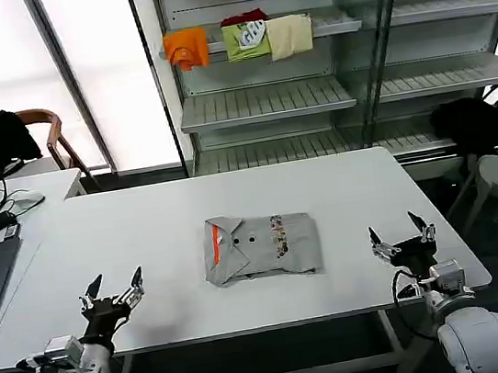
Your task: Fold and organize the clothes.
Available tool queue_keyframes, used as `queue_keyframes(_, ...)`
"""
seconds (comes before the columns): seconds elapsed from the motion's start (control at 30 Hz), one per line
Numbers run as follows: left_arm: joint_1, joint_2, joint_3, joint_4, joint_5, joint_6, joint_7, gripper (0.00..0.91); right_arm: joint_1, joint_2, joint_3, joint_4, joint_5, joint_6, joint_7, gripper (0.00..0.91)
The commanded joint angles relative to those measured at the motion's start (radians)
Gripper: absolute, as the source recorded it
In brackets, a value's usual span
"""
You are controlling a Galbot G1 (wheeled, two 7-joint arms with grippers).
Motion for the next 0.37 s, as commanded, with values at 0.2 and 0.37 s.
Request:
queue_keyframes(0.2,-0.001,-0.014,0.009,0.009,0.005,-0.048,0.004,0.907,-0.009,-0.007,-0.004,0.001,0.018,0.014,-0.02,0.907)
queue_keyframes(0.37,-0.014,-0.022,0.012,0.005,0.011,-0.045,0.006,0.907,-0.011,-0.014,-0.003,-0.003,0.005,0.009,-0.022,0.907)
